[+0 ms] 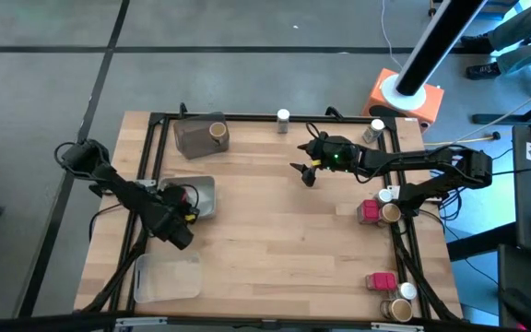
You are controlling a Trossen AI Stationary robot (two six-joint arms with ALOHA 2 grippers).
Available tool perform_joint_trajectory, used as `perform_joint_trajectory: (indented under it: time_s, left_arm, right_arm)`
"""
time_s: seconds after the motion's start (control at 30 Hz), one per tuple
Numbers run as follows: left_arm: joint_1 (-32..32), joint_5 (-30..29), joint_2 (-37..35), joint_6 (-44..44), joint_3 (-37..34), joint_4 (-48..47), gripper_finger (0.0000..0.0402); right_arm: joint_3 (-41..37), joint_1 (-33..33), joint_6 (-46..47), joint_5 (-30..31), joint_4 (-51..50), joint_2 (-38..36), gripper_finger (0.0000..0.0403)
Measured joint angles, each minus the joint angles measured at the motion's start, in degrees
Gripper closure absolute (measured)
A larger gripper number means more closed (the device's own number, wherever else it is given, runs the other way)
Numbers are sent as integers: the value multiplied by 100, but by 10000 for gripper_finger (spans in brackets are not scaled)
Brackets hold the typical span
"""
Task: Sort spices by type
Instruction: Put the top left red seasoning can into the gray bin, then put the top red seasoning can into the gray bin
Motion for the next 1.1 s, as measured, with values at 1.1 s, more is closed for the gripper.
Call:
perform_joint_trajectory:
  time_s: [1.1]
  left_arm:
    - [147,-2129,-2144,3822,1375,1092,163]
  right_arm:
    - [0,2,-1,0,2,0,77]
